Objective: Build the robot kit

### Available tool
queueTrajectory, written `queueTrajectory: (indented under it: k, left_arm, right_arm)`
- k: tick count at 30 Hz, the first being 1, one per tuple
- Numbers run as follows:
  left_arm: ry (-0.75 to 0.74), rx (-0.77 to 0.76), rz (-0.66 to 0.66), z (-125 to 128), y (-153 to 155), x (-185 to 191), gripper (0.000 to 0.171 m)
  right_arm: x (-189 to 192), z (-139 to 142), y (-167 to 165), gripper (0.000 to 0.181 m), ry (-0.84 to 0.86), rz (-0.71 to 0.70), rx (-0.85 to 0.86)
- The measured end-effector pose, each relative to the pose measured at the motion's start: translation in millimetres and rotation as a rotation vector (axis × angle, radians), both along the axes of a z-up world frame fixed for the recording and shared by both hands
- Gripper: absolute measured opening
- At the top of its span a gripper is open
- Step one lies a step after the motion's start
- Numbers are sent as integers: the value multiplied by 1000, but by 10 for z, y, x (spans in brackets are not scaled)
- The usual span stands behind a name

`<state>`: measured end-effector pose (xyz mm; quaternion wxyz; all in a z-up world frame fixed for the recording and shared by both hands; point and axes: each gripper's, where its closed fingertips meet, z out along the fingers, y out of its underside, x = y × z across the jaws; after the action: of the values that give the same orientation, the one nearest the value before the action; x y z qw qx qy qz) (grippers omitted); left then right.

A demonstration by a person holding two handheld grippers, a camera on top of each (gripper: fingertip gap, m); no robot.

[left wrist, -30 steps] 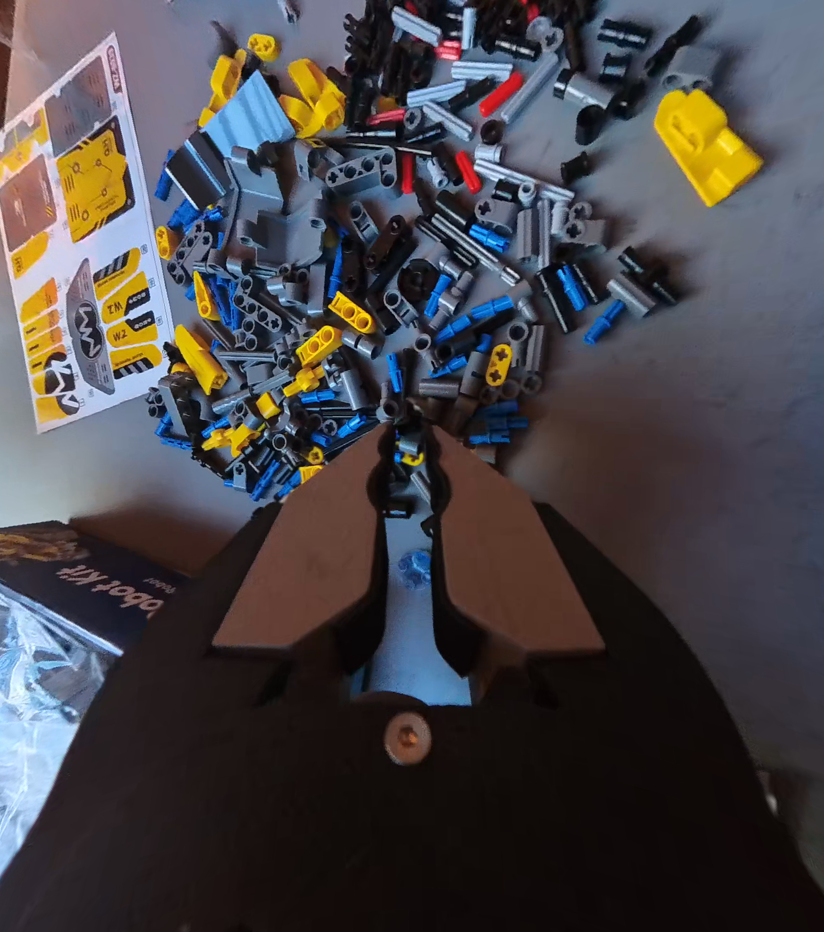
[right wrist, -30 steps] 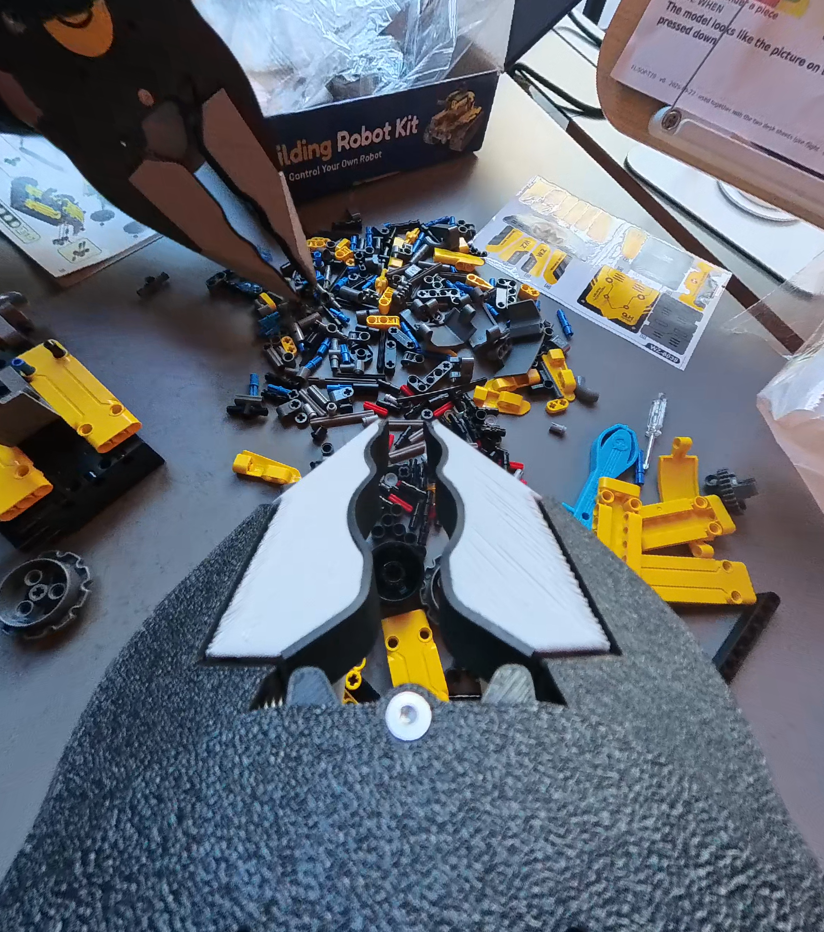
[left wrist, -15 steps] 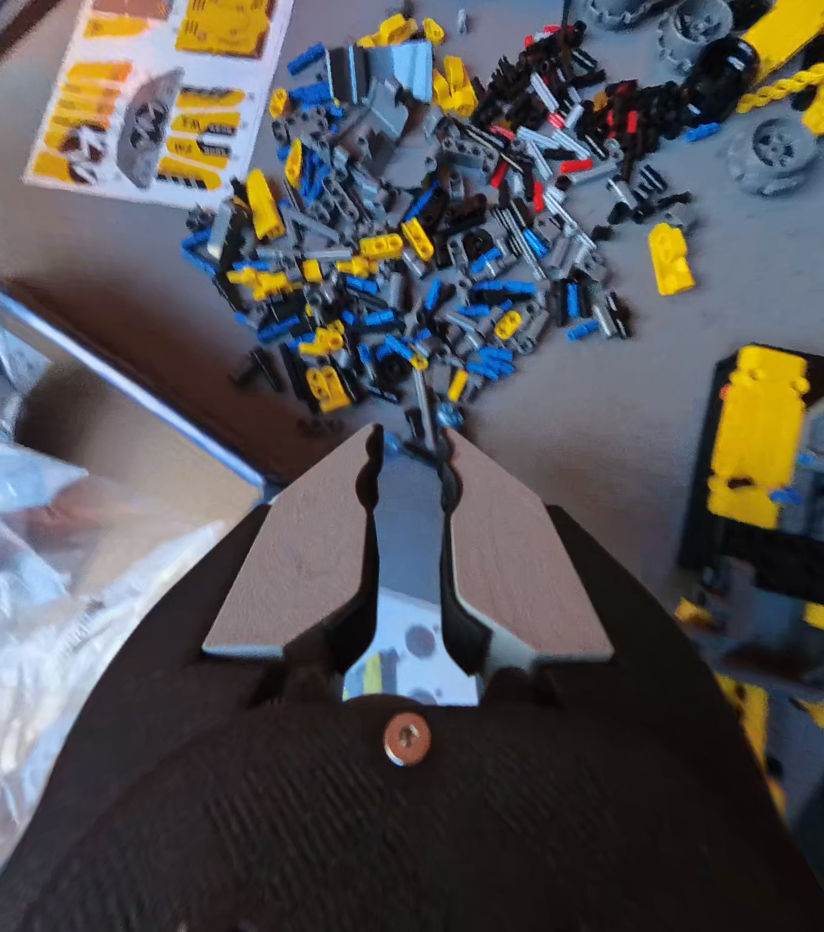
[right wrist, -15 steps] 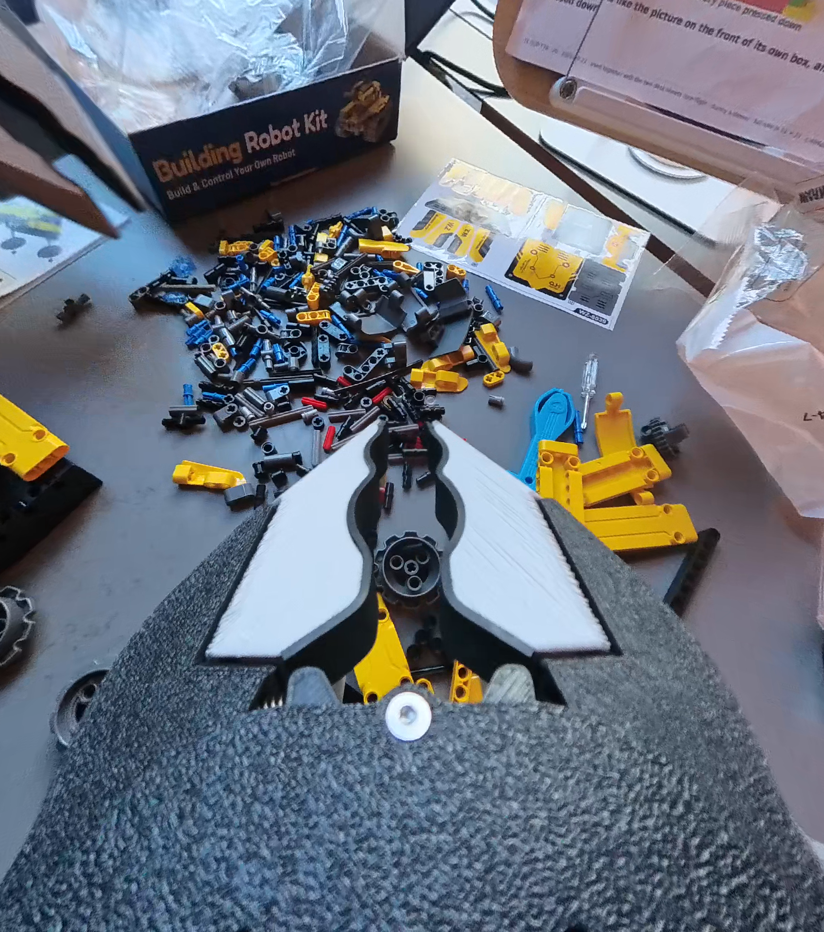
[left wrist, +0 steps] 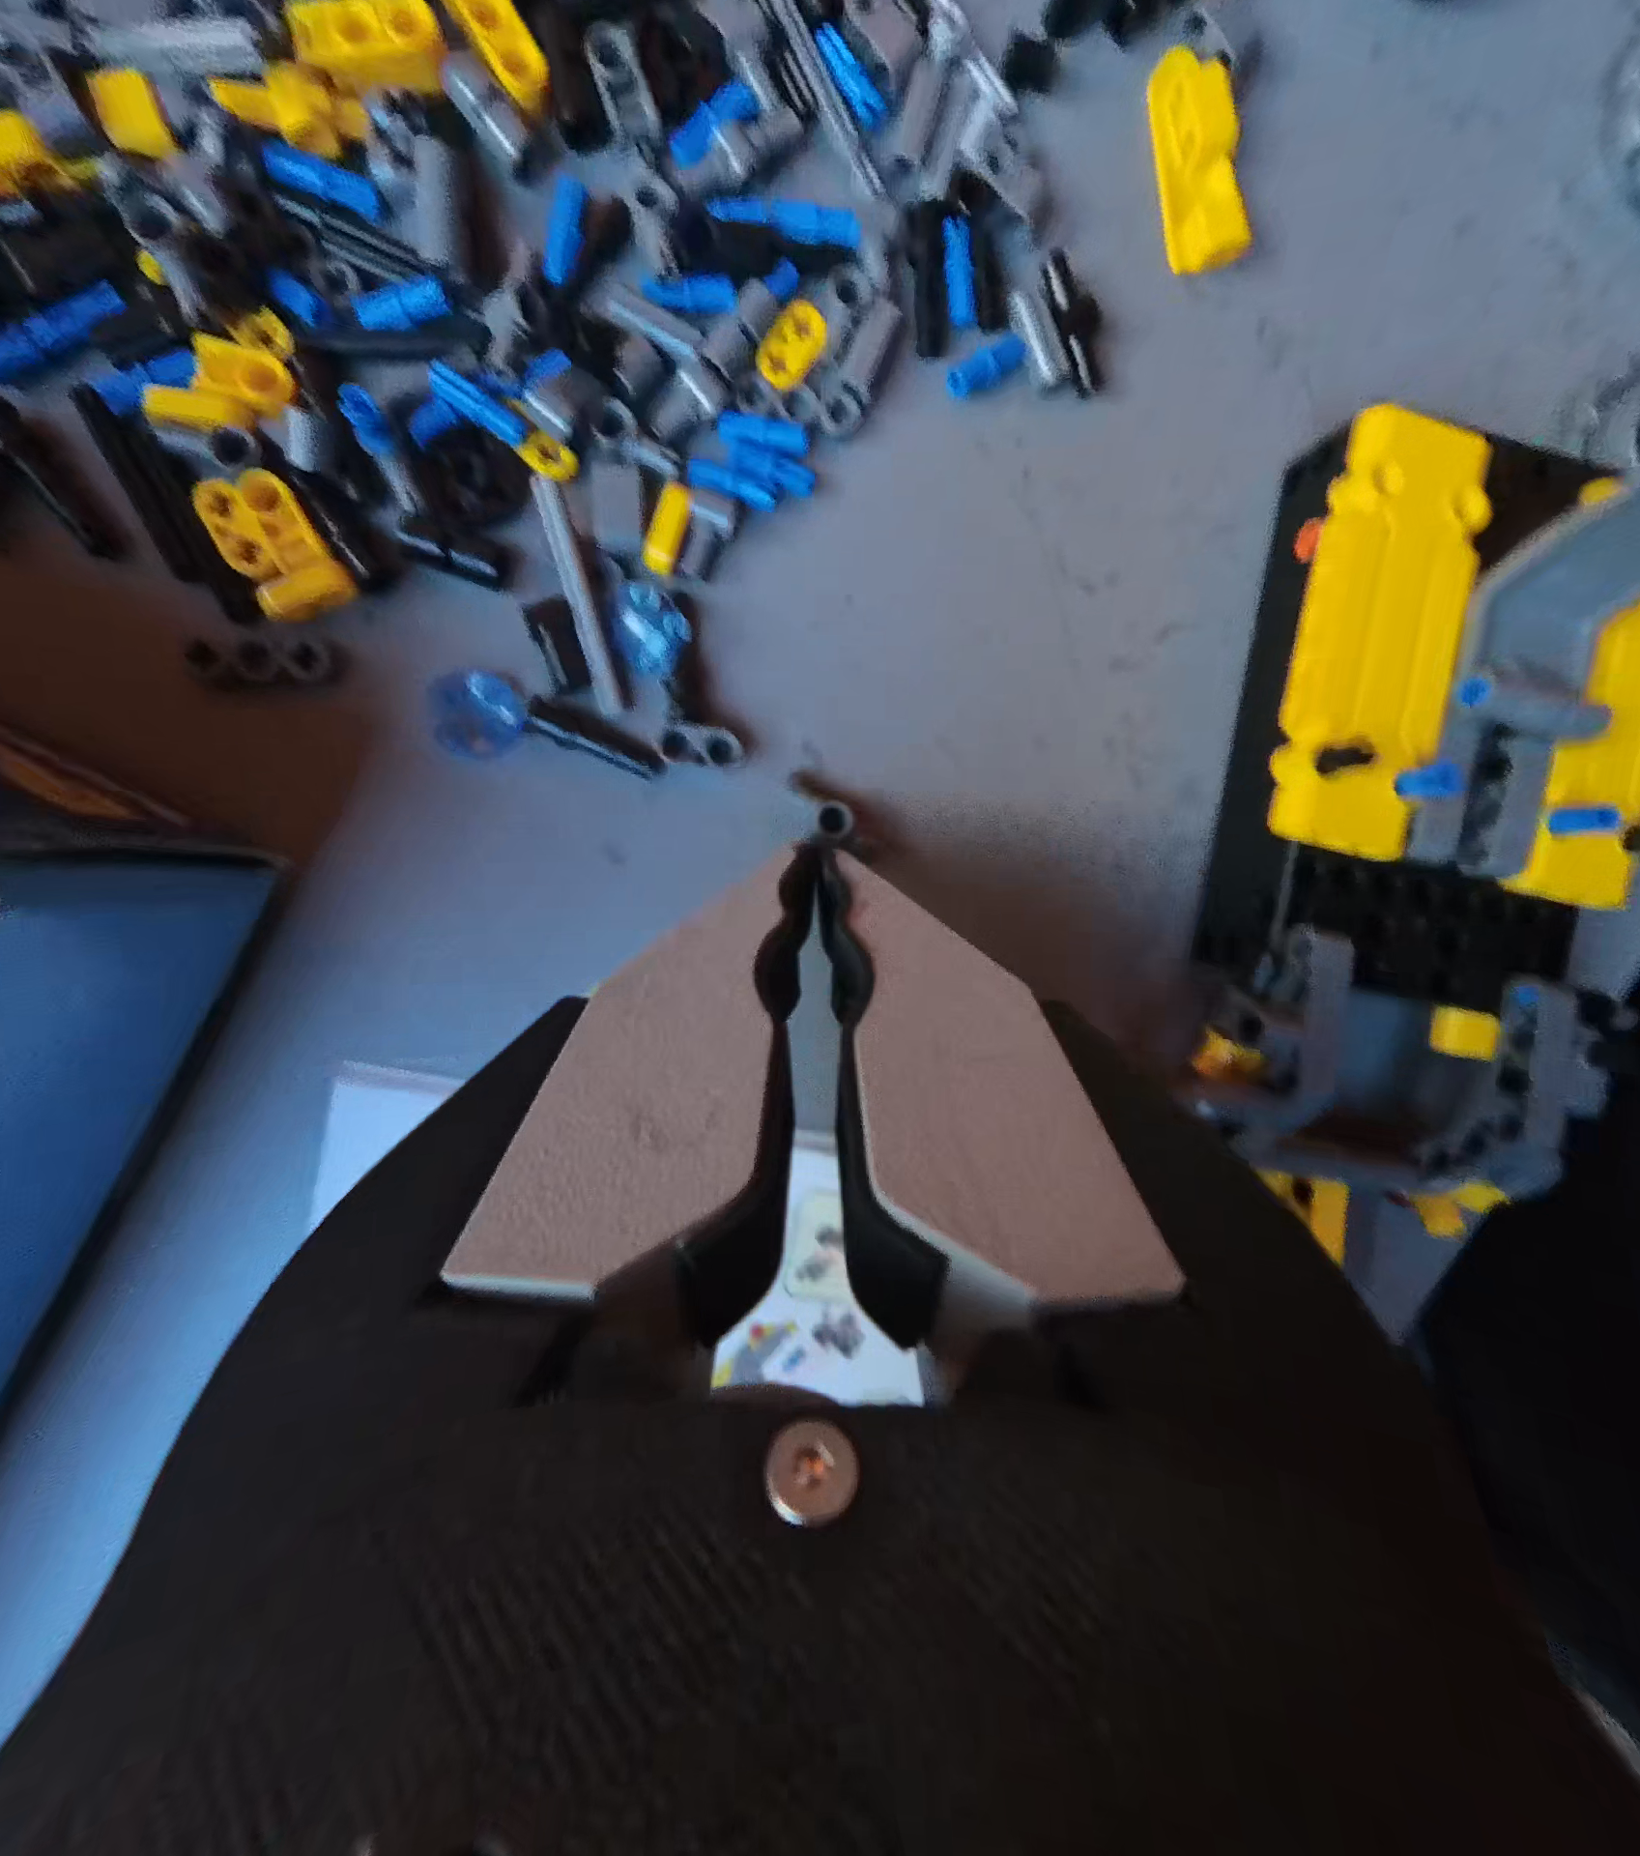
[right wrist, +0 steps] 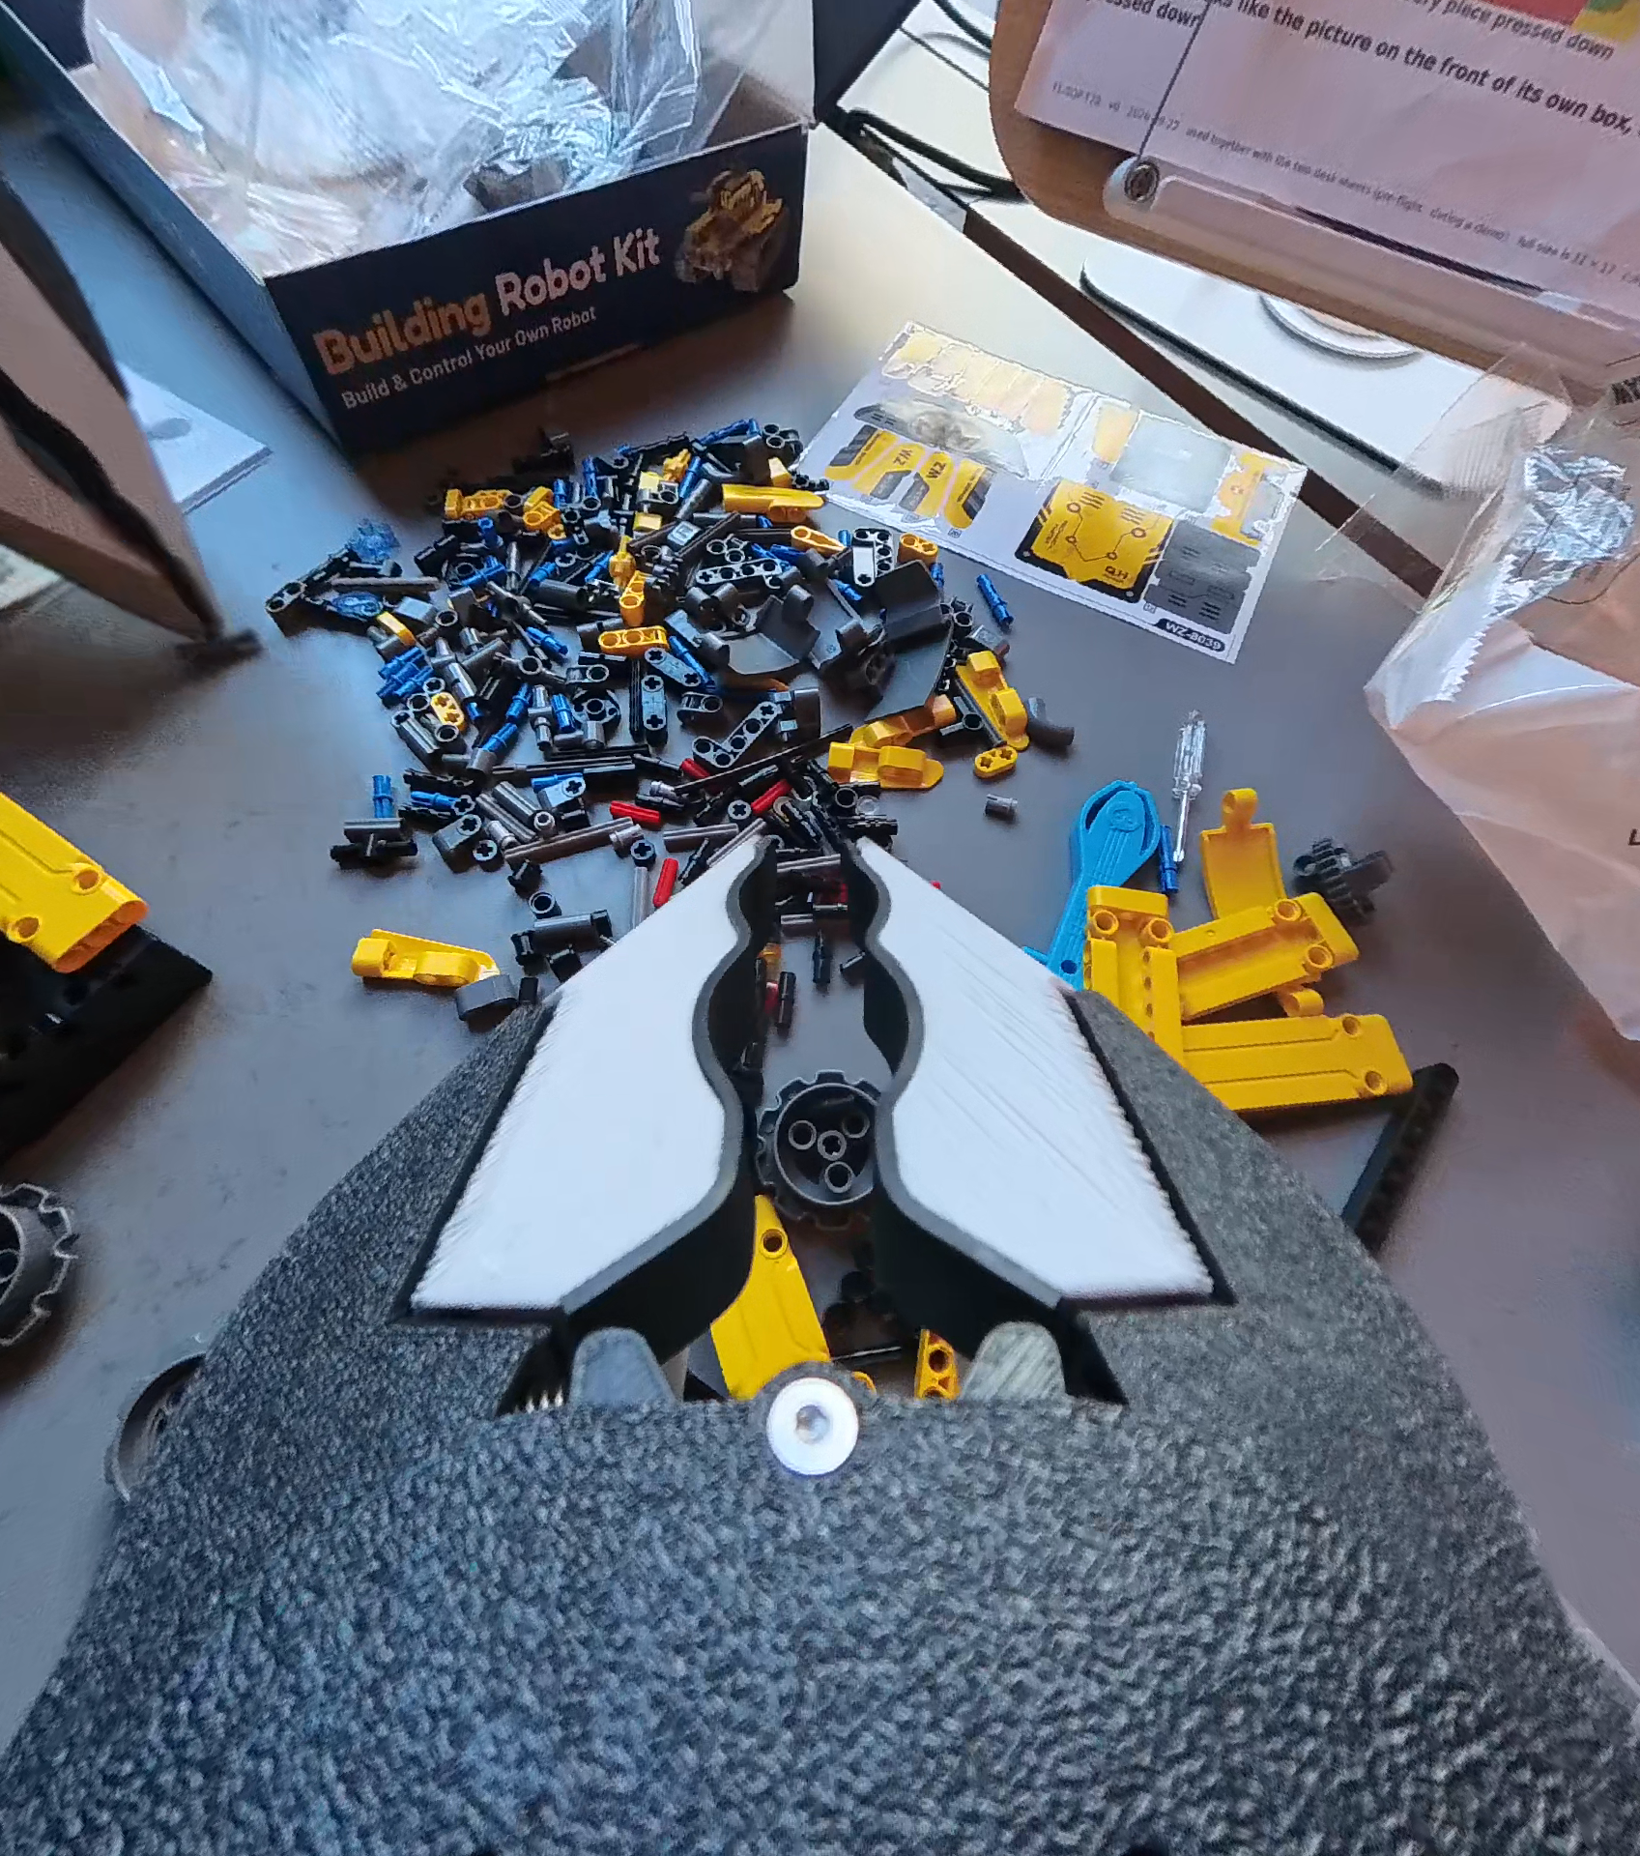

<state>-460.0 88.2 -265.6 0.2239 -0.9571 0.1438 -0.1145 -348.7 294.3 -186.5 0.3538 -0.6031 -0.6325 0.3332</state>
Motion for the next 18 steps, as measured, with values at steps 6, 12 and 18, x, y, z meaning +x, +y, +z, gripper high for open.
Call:
queueTrajectory:
  k: [6, 12, 18]
  left_arm:
    - [107, 71, 80, 3, 400, -160, 0]
    - [15, 73, 40, 185, 210, -8, 6]
    - [83, 39, -28, 4, 115, 107, 5]
  right_arm:
    - [41, 31, 71, 13, 5, -20, 16]
    - [128, 178, 202, 12, 51, -65, 24]
    - [144, 237, 223, 12, 78, -75, 8]
